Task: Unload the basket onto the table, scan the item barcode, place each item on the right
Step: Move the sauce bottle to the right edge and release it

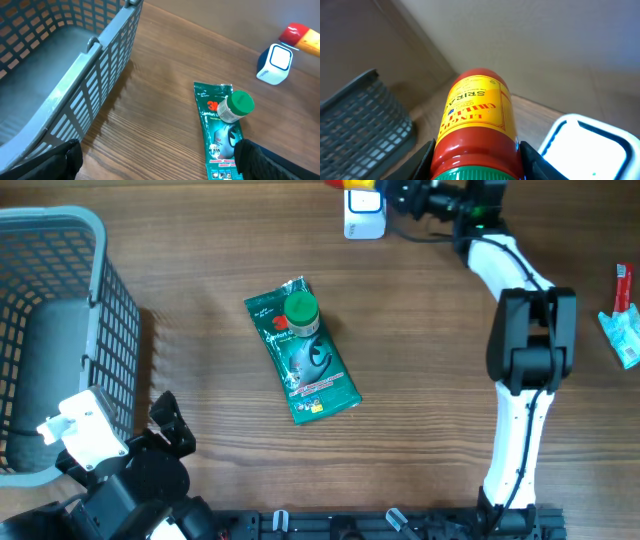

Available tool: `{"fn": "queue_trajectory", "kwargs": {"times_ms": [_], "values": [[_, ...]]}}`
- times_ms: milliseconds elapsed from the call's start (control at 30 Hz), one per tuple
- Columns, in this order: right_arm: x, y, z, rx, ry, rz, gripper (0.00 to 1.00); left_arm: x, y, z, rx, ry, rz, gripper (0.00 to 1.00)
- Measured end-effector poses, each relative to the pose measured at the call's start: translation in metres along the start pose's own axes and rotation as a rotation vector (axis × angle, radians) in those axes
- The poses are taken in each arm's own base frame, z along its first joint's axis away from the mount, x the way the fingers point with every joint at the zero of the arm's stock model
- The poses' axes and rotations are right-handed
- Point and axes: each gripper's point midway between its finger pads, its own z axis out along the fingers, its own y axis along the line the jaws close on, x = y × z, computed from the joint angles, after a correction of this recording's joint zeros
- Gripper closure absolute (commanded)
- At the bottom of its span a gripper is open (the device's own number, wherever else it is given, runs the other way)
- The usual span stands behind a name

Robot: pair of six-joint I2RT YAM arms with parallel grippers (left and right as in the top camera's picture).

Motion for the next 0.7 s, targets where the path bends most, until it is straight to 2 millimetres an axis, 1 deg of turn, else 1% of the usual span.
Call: {"fn": "queue_trajectory", "kwargs": {"times_ms": [33,167,200,233,267,300,333,367,400,433,467,500,533,567,600,633,700], "values": [[-0.002,-0.003,-0.008,-0.004,0.000,0.010,0.84,0.000,0.000,0.000,0.000,0.000,0.000,0.00],[-0.018,-0.030,-0.063,0.041,-0.034,0.081,0.84,0.000,0.000,0.000,0.000,0.000,0.000,0.00],[-0.022,-0.039,-0.081,0.068,-0.045,0.112,0.83,0.000,0.000,0.000,0.000,0.000,0.000,0.00],[-0.026,-0.050,-0.104,0.103,-0.062,0.147,0.83,0.000,0.000,0.000,0.000,0.000,0.000,0.00],[-0.034,-0.067,-0.139,0.158,-0.097,0.167,0.82,0.000,0.000,0.000,0.000,0.000,0.000,0.00],[-0.037,-0.078,-0.165,0.205,-0.116,0.215,0.82,0.000,0.000,0.000,0.000,0.000,0.000,0.00],[-0.036,-0.087,-0.183,0.250,-0.128,0.260,0.82,0.000,0.000,0.000,0.000,0.000,0.000,0.00],[-0.034,-0.100,-0.208,0.315,-0.148,0.310,0.82,0.000,0.000,0.000,0.000,0.000,0.000,0.00],[-0.031,-0.114,-0.235,0.391,-0.170,0.358,0.82,0.000,0.000,0.000,0.000,0.000,0.000,0.00],[-0.026,-0.124,-0.255,0.455,-0.183,0.397,0.83,0.000,0.000,0.000,0.000,0.000,0.000,0.00],[-0.017,-0.138,-0.283,0.546,-0.199,0.444,0.84,0.000,0.000,0.000,0.000,0.000,0.000,0.00],[-0.009,-0.148,-0.302,0.618,-0.206,0.480,0.86,0.000,0.000,0.000,0.000,0.000,0.000,0.00],[0.002,-0.159,-0.328,0.716,-0.214,0.515,0.87,0.000,0.000,0.000,0.000,0.000,0.000,0.00],[0.011,-0.168,-0.346,0.795,-0.217,0.544,0.88,0.000,0.000,0.000,0.000,0.000,0.000,0.00],[0.028,-0.182,-0.381,0.964,-0.214,0.580,0.87,0.000,0.000,0.000,0.000,0.000,0.000,0.00],[0.032,-0.187,-0.393,1.025,-0.213,0.582,0.84,0.000,0.000,0.000,0.000,0.000,0.000,0.00],[0.036,-0.194,-0.409,1.134,-0.205,0.564,0.77,0.000,0.000,0.000,0.000,0.000,0.000,0.00]]}}
